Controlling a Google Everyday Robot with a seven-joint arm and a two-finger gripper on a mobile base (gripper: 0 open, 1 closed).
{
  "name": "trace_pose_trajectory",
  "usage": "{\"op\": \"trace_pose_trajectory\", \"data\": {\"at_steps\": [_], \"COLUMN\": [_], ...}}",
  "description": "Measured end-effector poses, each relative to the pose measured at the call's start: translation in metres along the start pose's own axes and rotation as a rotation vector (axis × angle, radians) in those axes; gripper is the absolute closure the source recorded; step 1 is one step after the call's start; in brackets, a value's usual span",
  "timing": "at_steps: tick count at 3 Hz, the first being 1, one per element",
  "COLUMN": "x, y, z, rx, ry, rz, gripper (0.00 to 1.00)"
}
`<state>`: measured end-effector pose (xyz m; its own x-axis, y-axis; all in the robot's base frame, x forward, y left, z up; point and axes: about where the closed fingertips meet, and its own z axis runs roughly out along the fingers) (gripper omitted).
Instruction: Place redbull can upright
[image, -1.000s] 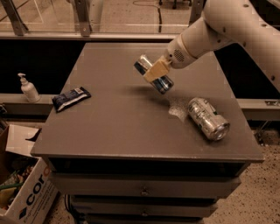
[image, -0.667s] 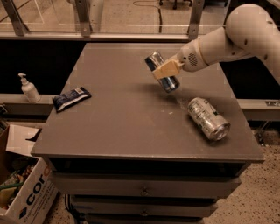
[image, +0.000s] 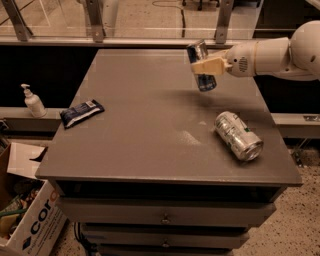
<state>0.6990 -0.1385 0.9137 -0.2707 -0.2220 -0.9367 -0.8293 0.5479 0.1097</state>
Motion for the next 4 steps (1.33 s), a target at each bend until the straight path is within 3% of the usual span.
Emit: {"op": "trace_pose_trajectory", "data": {"at_steps": [1,2,4], "x": [0.0,0.0,-0.002], "y": [0.0,-0.01,-0.046], "z": [0.0,-0.002,-0.032], "rx": [0.0,0.002,-0.007], "ry": [0.001,-0.043,-0.191], "rz": [0.0,-0.017,-0.11], "gripper": [1.0,1.0,1.0]}}
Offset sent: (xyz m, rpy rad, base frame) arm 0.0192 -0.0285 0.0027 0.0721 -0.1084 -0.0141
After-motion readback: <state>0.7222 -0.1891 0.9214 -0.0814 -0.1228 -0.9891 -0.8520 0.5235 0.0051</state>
